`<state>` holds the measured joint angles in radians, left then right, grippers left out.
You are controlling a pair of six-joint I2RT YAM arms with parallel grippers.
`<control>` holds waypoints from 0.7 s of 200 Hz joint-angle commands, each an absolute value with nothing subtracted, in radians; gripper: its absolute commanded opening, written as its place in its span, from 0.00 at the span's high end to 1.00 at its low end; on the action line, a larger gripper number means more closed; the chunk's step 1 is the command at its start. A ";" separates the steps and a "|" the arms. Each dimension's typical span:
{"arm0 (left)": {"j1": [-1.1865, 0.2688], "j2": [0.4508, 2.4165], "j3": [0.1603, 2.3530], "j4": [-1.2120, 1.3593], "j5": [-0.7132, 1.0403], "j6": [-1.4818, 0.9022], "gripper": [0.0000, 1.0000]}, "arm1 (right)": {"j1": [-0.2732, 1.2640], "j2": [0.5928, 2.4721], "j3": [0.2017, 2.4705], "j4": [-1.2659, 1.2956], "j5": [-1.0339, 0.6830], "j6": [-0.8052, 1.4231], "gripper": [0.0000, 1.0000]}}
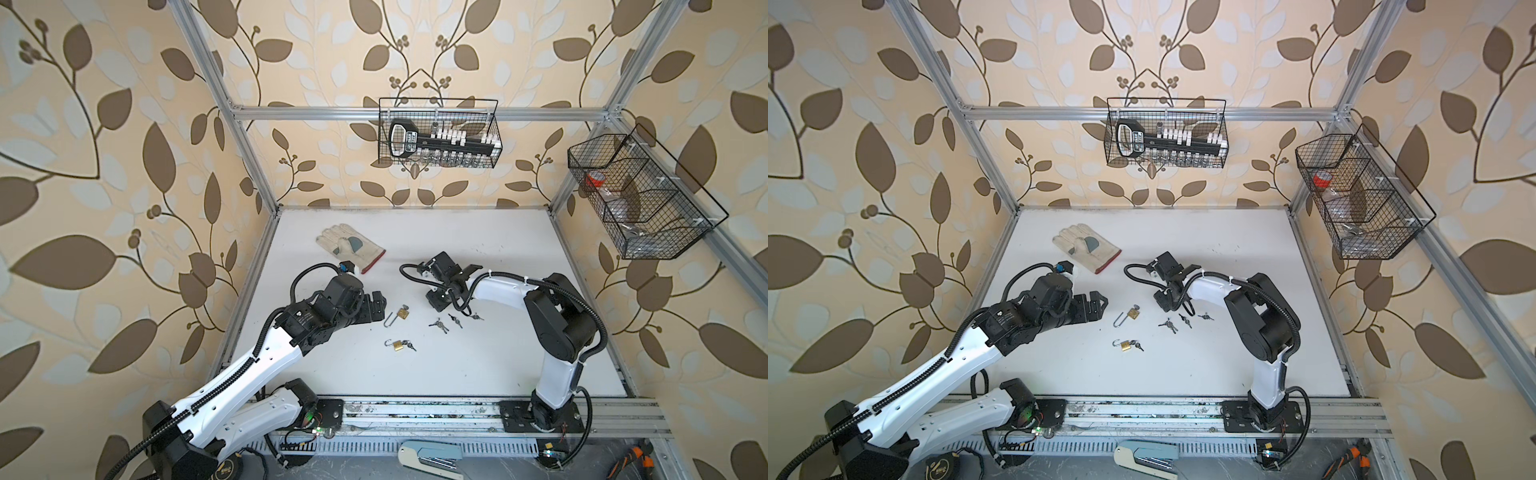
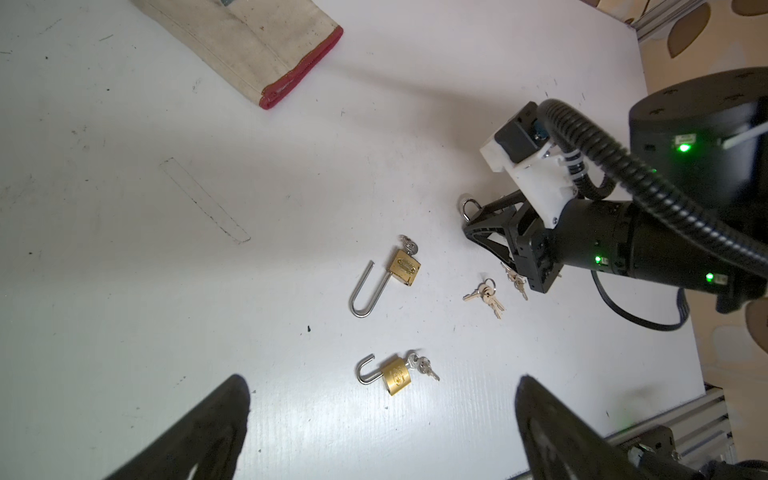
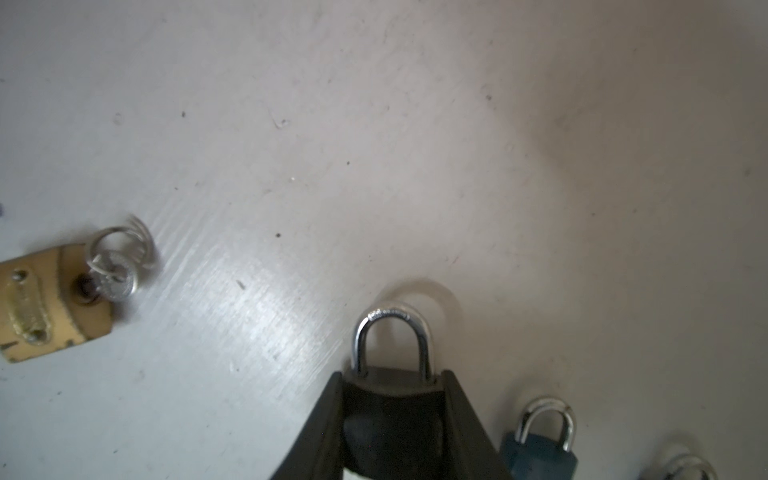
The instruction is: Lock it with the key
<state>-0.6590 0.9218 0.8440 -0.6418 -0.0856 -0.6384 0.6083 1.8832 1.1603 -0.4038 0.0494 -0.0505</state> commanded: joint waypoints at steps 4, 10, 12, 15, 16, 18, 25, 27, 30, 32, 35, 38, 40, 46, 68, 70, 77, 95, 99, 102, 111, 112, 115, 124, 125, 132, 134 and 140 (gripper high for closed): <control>-0.647 0.896 0.855 -0.624 -0.072 -0.576 0.01 | 0.608 1.918 1.178 -0.420 0.061 -0.062 0.78; -0.647 0.896 0.862 -0.633 -0.071 -0.570 0.01 | 0.609 1.921 1.178 -0.421 0.059 -0.063 0.76; -0.647 0.896 0.863 -0.635 -0.070 -0.569 0.01 | 0.609 1.922 1.178 -0.422 0.058 -0.063 0.75; -0.647 0.896 0.865 -0.639 -0.068 -0.564 0.01 | 0.609 1.922 1.178 -0.423 0.057 -0.063 0.73; -0.647 0.895 0.866 -0.639 -0.068 -0.564 0.01 | 0.609 1.924 1.178 -0.423 0.057 -0.063 0.73; -0.647 0.895 0.867 -0.640 -0.066 -0.563 0.01 | 0.609 1.924 1.178 -0.423 0.056 -0.063 0.72; -0.647 0.892 0.868 -0.641 -0.057 -0.556 0.01 | 0.609 1.925 1.177 -0.422 0.053 -0.062 0.69; -0.647 0.892 0.868 -0.640 -0.052 -0.552 0.01 | 0.609 1.924 1.177 -0.422 0.051 -0.063 0.68; -0.647 0.890 0.867 -0.639 -0.048 -0.550 0.01 | 0.609 1.924 1.177 -0.421 0.050 -0.063 0.66; -0.647 0.889 0.867 -0.638 -0.046 -0.548 0.01 | 0.609 1.922 1.177 -0.421 0.049 -0.063 0.66; -0.647 0.887 0.867 -0.638 -0.042 -0.546 0.01 | 0.609 1.922 1.177 -0.420 0.048 -0.063 0.65; -0.647 0.886 0.866 -0.636 -0.041 -0.545 0.01 | 0.609 1.920 1.176 -0.420 0.047 -0.062 0.64; -0.647 0.885 0.865 -0.635 -0.040 -0.546 0.01 | 0.609 1.918 1.176 -0.419 0.047 -0.061 0.63; -0.647 0.881 0.862 -0.634 -0.036 -0.545 0.01 | 0.609 1.913 1.176 -0.418 0.045 -0.060 0.61; -0.647 0.875 0.854 -0.626 -0.020 -0.545 0.01 | 0.608 1.878 1.175 -0.406 0.038 -0.049 0.56; -0.647 0.875 0.853 -0.626 -0.020 -0.546 0.01 | 0.609 1.873 1.175 -0.405 0.037 -0.048 0.55; -0.647 0.875 0.851 -0.626 -0.020 -0.552 0.01 | 0.608 1.856 1.174 -0.400 0.034 -0.045 0.54; -0.646 0.878 0.844 -0.615 -0.009 -0.556 0.01 | 0.609 1.803 1.159 -0.379 0.041 -0.029 0.52; -0.647 0.877 0.842 -0.611 -0.004 -0.557 0.01 | 0.609 1.789 1.151 -0.374 0.045 -0.023 0.52; -0.647 0.877 0.840 -0.607 0.000 -0.555 0.01 | 0.609 1.779 1.146 -0.367 0.048 -0.018 0.51; -0.645 0.879 0.837 -0.595 0.010 -0.558 0.01 | 0.609 1.741 1.120 -0.346 0.049 -0.003 0.51; -0.645 0.880 0.836 -0.594 0.010 -0.559 0.01 | 0.609 1.736 1.118 -0.342 0.050 -0.001 0.51; -0.644 0.880 0.834 -0.590 0.016 -0.561 0.01 | 0.610 1.723 1.108 -0.333 0.052 0.005 0.51; -0.645 0.877 0.827 -0.576 0.026 -0.563 0.01 | 0.612 1.681 1.073 -0.306 0.055 0.027 0.51; -0.644 0.876 0.826 -0.574 0.027 -0.564 0.01 | 0.612 1.675 1.069 -0.302 0.055 0.030 0.51; -0.644 0.873 0.819 -0.561 0.033 -0.565 0.01 | 0.615 1.645 1.041 -0.280 0.055 0.045 0.51; -0.643 0.873 0.817 -0.557 0.037 -0.567 0.01 | 0.617 1.635 1.033 -0.274 0.054 0.048 0.51; -0.643 0.869 0.810 -0.545 0.042 -0.570 0.01 | 0.622 1.607 1.008 -0.253 0.059 0.063 0.51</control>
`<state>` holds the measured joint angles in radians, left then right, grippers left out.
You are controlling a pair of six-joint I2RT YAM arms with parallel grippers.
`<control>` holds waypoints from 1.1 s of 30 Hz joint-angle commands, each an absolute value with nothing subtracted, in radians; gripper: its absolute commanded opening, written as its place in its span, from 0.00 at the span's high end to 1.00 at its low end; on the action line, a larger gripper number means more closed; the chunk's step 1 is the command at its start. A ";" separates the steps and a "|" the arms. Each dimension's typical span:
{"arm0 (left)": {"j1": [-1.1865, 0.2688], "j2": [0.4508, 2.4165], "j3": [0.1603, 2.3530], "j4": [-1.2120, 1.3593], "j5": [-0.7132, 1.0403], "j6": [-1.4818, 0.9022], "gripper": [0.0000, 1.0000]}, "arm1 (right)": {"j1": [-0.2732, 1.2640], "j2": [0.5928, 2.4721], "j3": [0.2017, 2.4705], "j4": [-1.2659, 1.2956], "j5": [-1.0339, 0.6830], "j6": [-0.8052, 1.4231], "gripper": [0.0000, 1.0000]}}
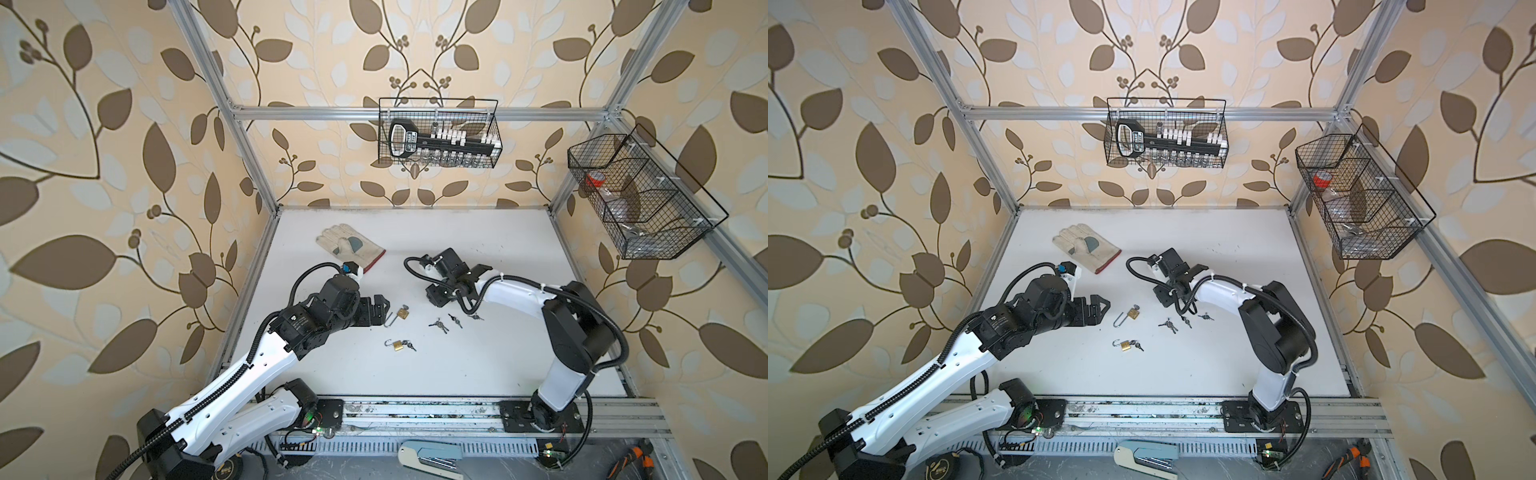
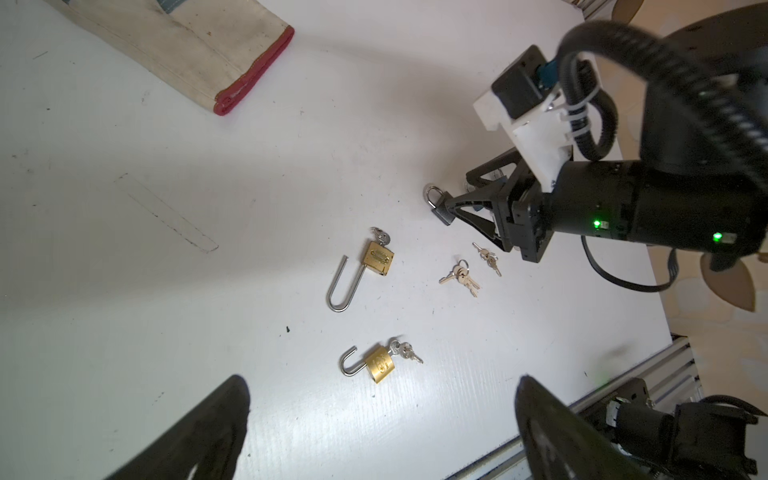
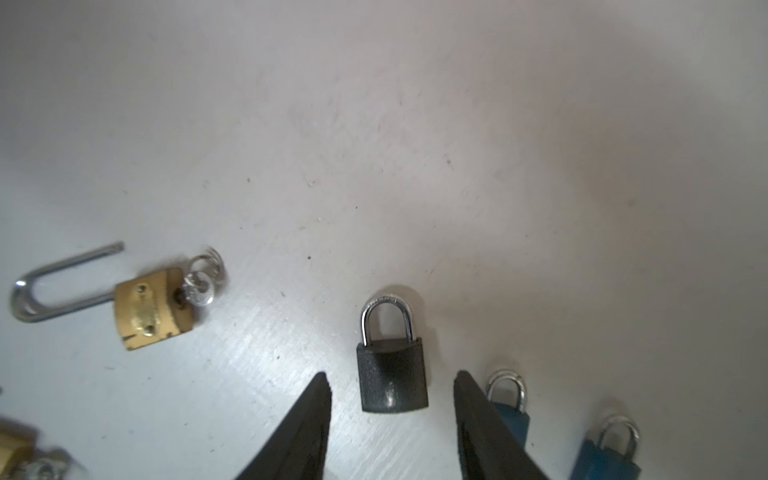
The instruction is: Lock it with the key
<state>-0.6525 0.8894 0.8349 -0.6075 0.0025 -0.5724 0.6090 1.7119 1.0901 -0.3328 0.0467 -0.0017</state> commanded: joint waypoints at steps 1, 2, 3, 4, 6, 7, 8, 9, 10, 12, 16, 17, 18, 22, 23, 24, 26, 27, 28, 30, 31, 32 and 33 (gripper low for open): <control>-0.642 0.869 0.809 -0.543 0.043 -0.571 0.01 | 0.623 1.602 1.007 -0.251 0.060 0.066 0.51; -0.640 0.869 0.804 -0.534 0.051 -0.574 0.01 | 0.629 1.579 0.987 -0.246 0.060 0.081 0.51; -0.635 0.868 0.798 -0.523 0.061 -0.577 0.01 | 0.639 1.552 0.966 -0.235 0.055 0.095 0.51; -0.628 0.871 0.795 -0.514 0.075 -0.581 0.01 | 0.653 1.528 0.948 -0.228 0.046 0.108 0.51; -0.612 0.872 0.784 -0.501 0.099 -0.587 0.01 | 0.685 1.486 0.910 -0.214 0.034 0.126 0.52; -0.601 0.870 0.779 -0.494 0.111 -0.593 0.01 | 0.692 1.466 0.895 -0.211 0.034 0.138 0.52; -0.589 0.868 0.773 -0.491 0.122 -0.596 0.01 | 0.720 1.454 0.884 -0.212 0.031 0.148 0.52; -0.573 0.862 0.765 -0.486 0.137 -0.602 0.01 | 0.734 1.440 0.876 -0.217 0.026 0.162 0.52; -0.559 0.854 0.756 -0.480 0.153 -0.606 0.01 | 0.744 1.430 0.864 -0.219 0.014 0.176 0.52; -0.522 0.836 0.736 -0.469 0.188 -0.618 0.01 | 0.762 1.418 0.848 -0.229 -0.021 0.191 0.53; -0.447 0.796 0.703 -0.458 0.250 -0.638 0.01 | 0.820 1.441 0.843 -0.272 -0.074 0.179 0.55; -0.430 0.788 0.695 -0.458 0.262 -0.640 0.01 | 0.841 1.453 0.846 -0.282 -0.074 0.168 0.55; -0.412 0.778 0.686 -0.456 0.278 -0.644 0.01 | 0.863 1.469 0.852 -0.292 -0.076 0.153 0.55; -0.347 0.752 0.657 -0.442 0.339 -0.662 0.01 | 0.921 1.541 0.877 -0.308 -0.091 0.112 0.55; -0.331 0.748 0.652 -0.438 0.355 -0.665 0.01 | 0.931 1.555 0.882 -0.307 -0.100 0.100 0.55; -0.313 0.744 0.645 -0.432 0.375 -0.671 0.01 | 0.943 1.568 0.885 -0.299 -0.113 0.081 0.56; -0.283 0.738 0.634 -0.425 0.405 -0.680 0.01 | 0.958 1.582 0.890 -0.288 -0.121 0.056 0.55; -0.264 0.735 0.629 -0.423 0.422 -0.684 0.01 | 0.964 1.594 0.895 -0.283 -0.125 0.045 0.56; -0.249 0.732 0.624 -0.420 0.436 -0.688 0.01 | 0.969 1.607 0.901 -0.278 -0.127 0.029 0.55; -0.215 0.724 0.617 -0.416 0.464 -0.695 0.01 | 0.969 1.630 0.913 -0.272 -0.107 0.026 0.55; -0.196 0.720 0.614 -0.417 0.474 -0.696 0.01 | 0.968 1.647 0.932 -0.276 -0.049 0.054 0.53; -0.167 0.712 0.611 -0.424 0.496 -0.695 0.01 | 0.965 1.654 0.943 -0.273 -0.010 0.086 0.52; -0.158 0.709 0.610 -0.427 0.501 -0.694 0.01 | 0.958 1.661 0.955 -0.265 0.032 0.135 0.52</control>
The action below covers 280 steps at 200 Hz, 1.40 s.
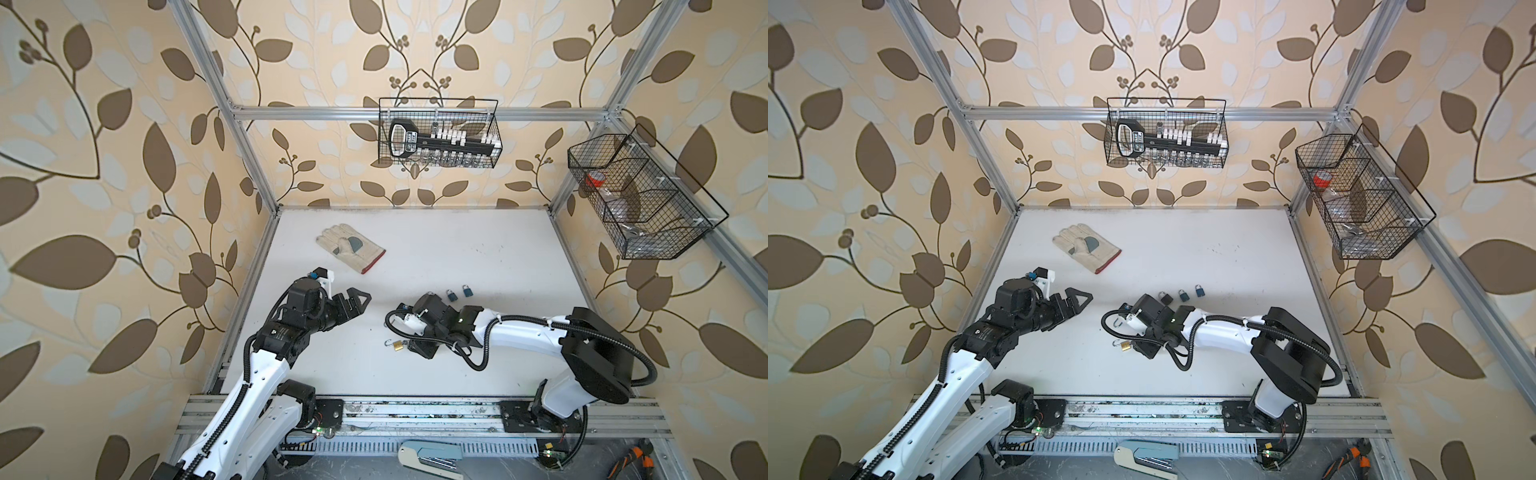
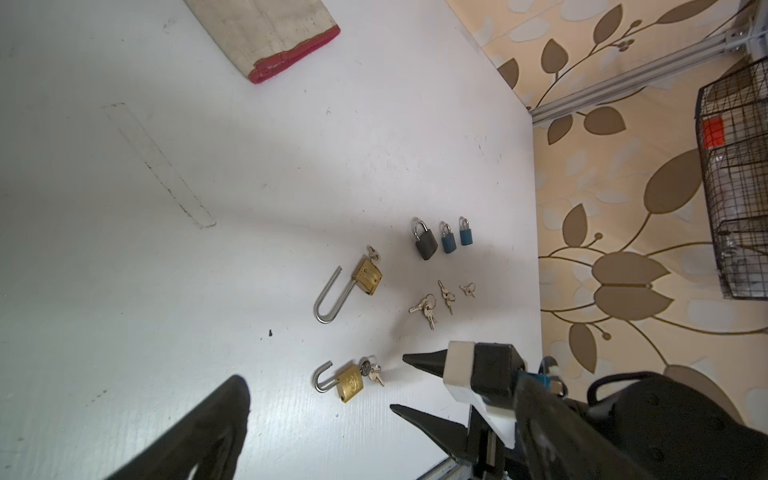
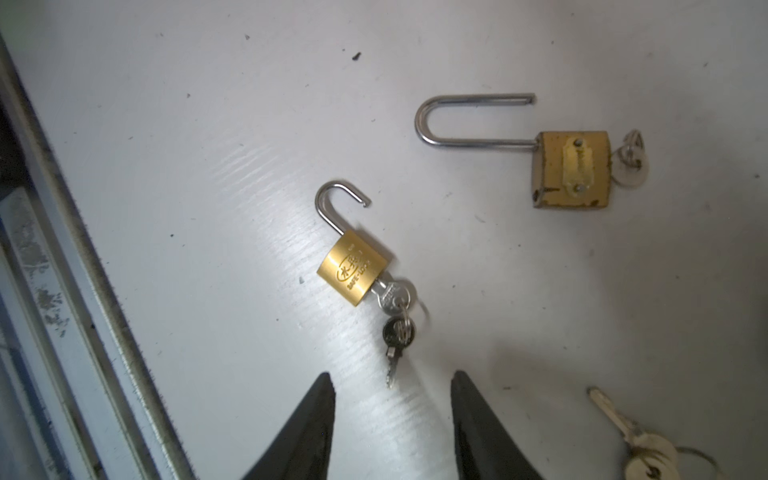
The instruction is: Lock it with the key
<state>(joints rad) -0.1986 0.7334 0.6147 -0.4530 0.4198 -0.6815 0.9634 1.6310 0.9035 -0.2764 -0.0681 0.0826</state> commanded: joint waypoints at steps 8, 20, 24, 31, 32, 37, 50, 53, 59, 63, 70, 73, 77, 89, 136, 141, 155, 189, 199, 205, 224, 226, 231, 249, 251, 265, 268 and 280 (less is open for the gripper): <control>-0.150 0.705 0.605 -0.432 0.500 -0.692 0.01 | 0.951 1.688 0.992 -0.265 0.086 0.257 0.53; -0.145 0.706 0.606 -0.441 0.496 -0.690 0.01 | 0.964 1.700 1.007 -0.248 0.101 0.282 0.53; -0.142 0.705 0.606 -0.444 0.495 -0.688 0.01 | 0.966 1.703 1.011 -0.243 0.110 0.279 0.53; -0.136 0.703 0.609 -0.451 0.494 -0.687 0.01 | 0.964 1.713 1.020 -0.243 0.123 0.264 0.53; -0.136 0.703 0.610 -0.452 0.494 -0.687 0.01 | 0.964 1.714 1.022 -0.243 0.125 0.261 0.53; -0.130 0.700 0.610 -0.456 0.494 -0.687 0.01 | 0.957 1.723 1.033 -0.249 0.133 0.245 0.54; -0.110 0.692 0.613 -0.471 0.494 -0.686 0.01 | 0.916 1.744 1.058 -0.264 0.099 0.204 0.53; -0.106 0.690 0.615 -0.473 0.495 -0.686 0.01 | 0.904 1.750 1.065 -0.269 0.086 0.198 0.53; -0.092 0.689 0.617 -0.480 0.498 -0.683 0.01 | 0.884 1.761 1.079 -0.282 0.061 0.174 0.53; -0.085 0.688 0.619 -0.484 0.502 -0.680 0.01 | 0.876 1.769 1.088 -0.292 0.045 0.154 0.53; -0.069 0.689 0.622 -0.490 0.513 -0.674 0.01 | 0.871 1.784 1.104 -0.310 0.045 0.112 0.53; -0.064 0.689 0.623 -0.492 0.517 -0.672 0.01 | 0.871 1.789 1.109 -0.317 0.048 0.095 0.53; -0.055 0.689 0.624 -0.494 0.523 -0.670 0.01 | 0.871 1.795 1.115 -0.326 0.051 0.070 0.52; -0.035 0.687 0.625 -0.496 0.540 -0.666 0.01 | 0.871 1.814 1.129 -0.340 0.036 0.007 0.49; -0.006 0.683 0.623 -0.498 0.572 -0.663 0.01 | 0.871 1.858 1.170 -0.379 0.014 -0.096 0.43; -0.005 0.683 0.623 -0.498 0.572 -0.661 0.01 | 0.870 1.864 1.174 -0.385 0.015 -0.106 0.43; -0.003 0.684 0.623 -0.500 0.577 -0.658 0.01 | 0.871 1.883 1.183 -0.390 0.035 -0.116 0.39; 0.000 0.686 0.629 -0.501 0.581 -0.656 0.01 | 0.871 1.920 1.212 -0.390 0.059 -0.123 0.34; -0.001 0.686 0.629 -0.501 0.583 -0.658 0.01 | 0.870 1.934 1.224 -0.391 0.061 -0.122 0.33; -0.001 0.687 0.629 -0.498 0.584 -0.660 0.01 | 0.871 1.941 1.232 -0.393 0.061 -0.122 0.33; -0.001 0.690 0.630 -0.502 0.589 -0.656 0.01 | 0.869 1.970 1.258 -0.395 0.074 -0.114 0.32; -0.001 0.690 0.630 -0.503 0.589 -0.655 0.01 | 0.869 1.974 1.261 -0.394 0.076 -0.111 0.32; 0.000 0.692 0.633 -0.507 0.589 -0.653 0.01 | 0.867 1.982 1.269 -0.395 0.077 -0.109 0.32; 0.000 0.686 0.641 -0.520 0.589 -0.648 0.01 | 0.861 2.018 1.306 -0.402 0.076 -0.087 0.32; 0.000 0.686 0.641 -0.521 0.588 -0.647 0.01 | 0.859 2.022 1.310 -0.405 0.077 -0.084 0.31; 0.000 0.681 0.646 -0.531 0.586 -0.641 0.01 | 0.851 2.053 1.348 -0.418 0.082 -0.063 0.31; 0.000 0.681 0.647 -0.534 0.586 -0.642 0.01 | 0.849 2.060 1.356 -0.421 0.086 -0.059 0.31; 0.000 0.679 0.653 -0.541 0.586 -0.640 0.01 | 0.839 2.084 1.387 -0.437 0.096 -0.033 0.31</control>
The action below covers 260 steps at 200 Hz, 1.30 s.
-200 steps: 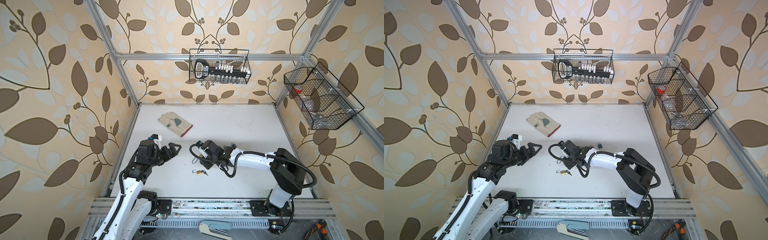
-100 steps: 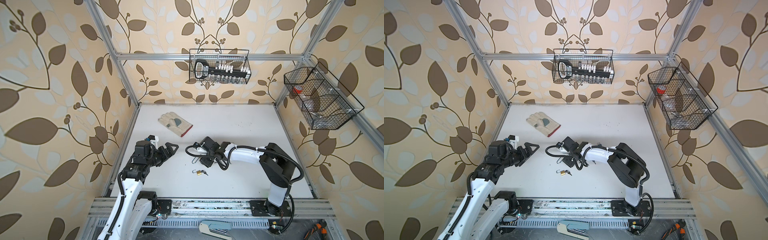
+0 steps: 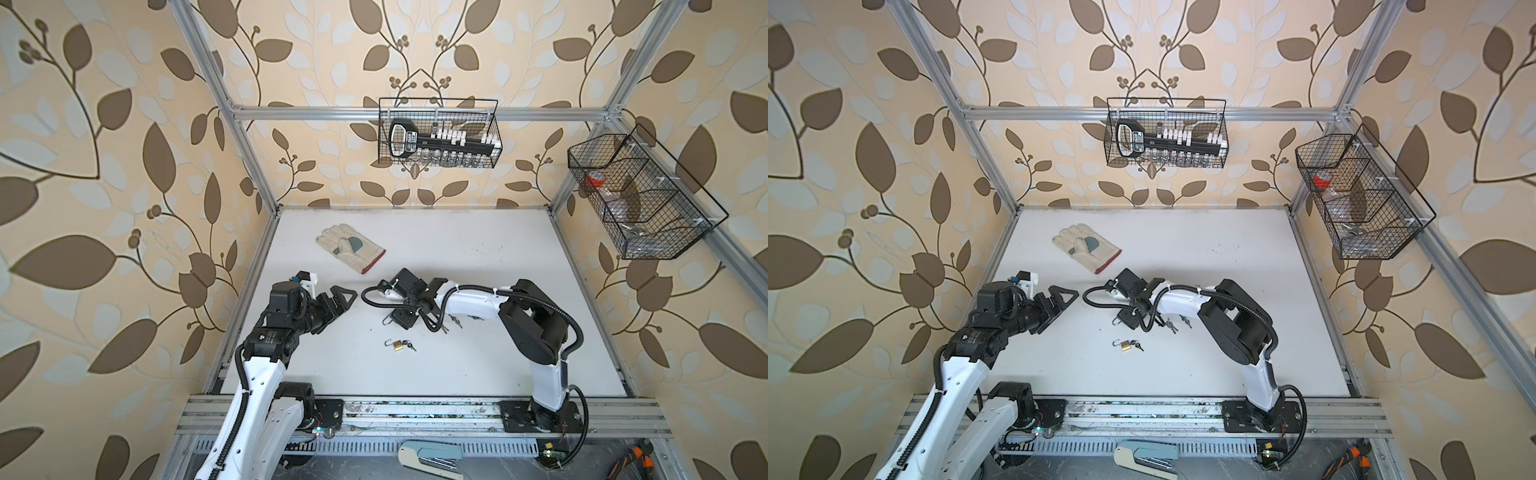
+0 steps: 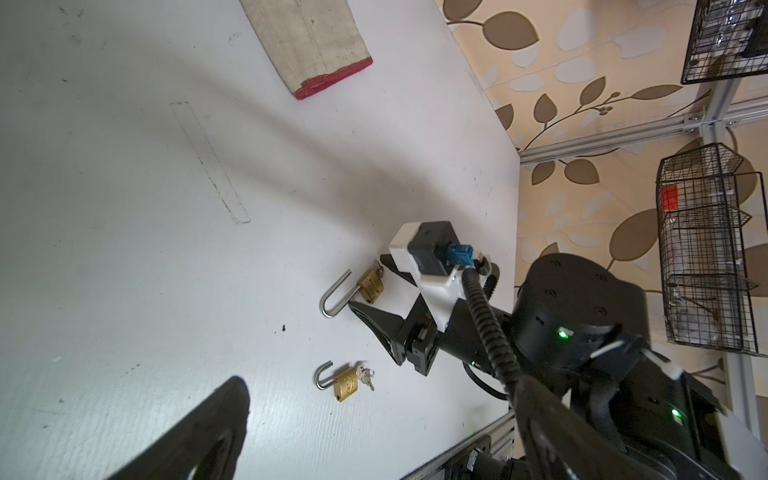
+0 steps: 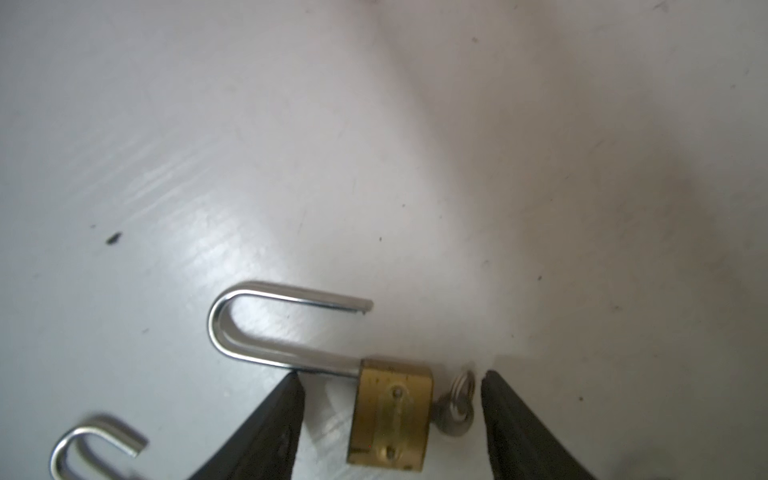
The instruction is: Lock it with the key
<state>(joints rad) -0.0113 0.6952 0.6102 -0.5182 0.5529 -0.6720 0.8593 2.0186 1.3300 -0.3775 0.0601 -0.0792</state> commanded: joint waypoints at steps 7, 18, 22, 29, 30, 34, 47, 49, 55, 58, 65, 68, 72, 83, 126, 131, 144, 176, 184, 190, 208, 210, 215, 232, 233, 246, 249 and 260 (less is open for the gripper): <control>0.000 0.678 0.655 -0.545 0.586 -0.640 0.01 | 0.830 2.095 1.400 -0.442 0.087 -0.022 0.32; 0.000 0.675 0.658 -0.549 0.586 -0.640 0.01 | 0.813 2.108 1.416 -0.456 0.068 0.000 0.32; 0.000 0.675 0.659 -0.550 0.586 -0.640 0.01 | 0.806 2.112 1.419 -0.462 0.060 0.006 0.33; 0.000 0.675 0.660 -0.553 0.586 -0.638 0.01 | 0.798 2.115 1.423 -0.471 0.034 0.009 0.34; 0.000 0.675 0.660 -0.553 0.586 -0.638 0.01 | 0.796 2.115 1.422 -0.472 0.029 0.008 0.34; 0.000 0.674 0.660 -0.553 0.586 -0.638 0.01 | 0.795 2.112 1.419 -0.474 0.011 0.005 0.35; 0.000 0.675 0.659 -0.552 0.587 -0.639 0.01 | 0.794 2.103 1.405 -0.475 -0.044 -0.010 0.36; 0.000 0.675 0.659 -0.551 0.587 -0.640 0.01 | 0.794 2.099 1.401 -0.477 -0.056 -0.013 0.36; 0.000 0.677 0.657 -0.547 0.590 -0.640 0.01 | 0.793 2.093 1.392 -0.481 -0.076 -0.015 0.36; 0.000 0.678 0.655 -0.546 0.591 -0.641 0.01 | 0.794 2.091 1.389 -0.484 -0.081 -0.015 0.36; 0.000 0.681 0.654 -0.542 0.593 -0.642 0.01 | 0.794 2.080 1.375 -0.486 -0.090 -0.012 0.36; 0.000 0.682 0.652 -0.539 0.595 -0.643 0.01 | 0.794 2.074 1.368 -0.486 -0.093 -0.010 0.36; 0.000 0.683 0.652 -0.536 0.598 -0.643 0.01 | 0.793 2.066 1.360 -0.485 -0.098 -0.008 0.36; 0.000 0.687 0.648 -0.529 0.601 -0.648 0.01 | 0.794 2.043 1.336 -0.483 -0.118 -0.003 0.35; 0.000 0.694 0.646 -0.522 0.617 -0.644 0.01 | 0.802 1.984 1.265 -0.480 -0.174 0.001 0.35; 0.000 0.694 0.645 -0.522 0.617 -0.643 0.01 | 0.804 1.983 1.263 -0.480 -0.170 -0.002 0.35; 0.000 0.695 0.643 -0.520 0.618 -0.643 0.01 | 0.811 1.986 1.258 -0.482 -0.168 -0.015 0.37; 0.000 0.692 0.641 -0.519 0.621 -0.646 0.01 | 0.838 1.997 1.266 -0.479 -0.140 -0.063 0.38; 0.000 0.690 0.639 -0.519 0.621 -0.647 0.01 | 0.845 1.999 1.272 -0.482 -0.131 -0.071 0.38; 0.000 0.692 0.638 -0.519 0.621 -0.647 0.01 | 0.848 2.000 1.275 -0.482 -0.123 -0.076 0.38; 0.000 0.692 0.637 -0.520 0.621 -0.647 0.01 | 0.859 2.001 1.281 -0.482 -0.083 -0.089 0.38; 0.000 0.692 0.637 -0.520 0.621 -0.647 0.01 | 0.859 2.002 1.281 -0.482 -0.078 -0.091 0.38; 0.000 0.692 0.637 -0.520 0.620 -0.646 0.01 | 0.863 2.003 1.282 -0.482 -0.060 -0.094 0.38; 0.000 0.692 0.634 -0.520 0.620 -0.647 0.01 | 0.866 2.010 1.279 -0.483 -0.016 -0.103 0.39; 0.000 0.692 0.634 -0.520 0.620 -0.647 0.01 | 0.866 2.011 1.279 -0.483 -0.014 -0.103 0.39; 0.000 0.690 0.635 -0.521 0.621 -0.647 0.01 | 0.866 2.014 1.276 -0.474 0.014 -0.111 0.39; 0.000 0.690 0.634 -0.521 0.622 -0.646 0.01 | 0.867 2.015 1.275 -0.472 0.020 -0.114 0.40; 0.000 0.690 0.634 -0.522 0.621 -0.647 0.01 | 0.866 2.022 1.275 -0.465 0.033 -0.126 0.40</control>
<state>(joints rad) -0.0113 0.6960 0.6155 -0.5480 0.5961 -0.6613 0.8642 1.9842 1.2922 -0.4263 -0.0345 -0.0887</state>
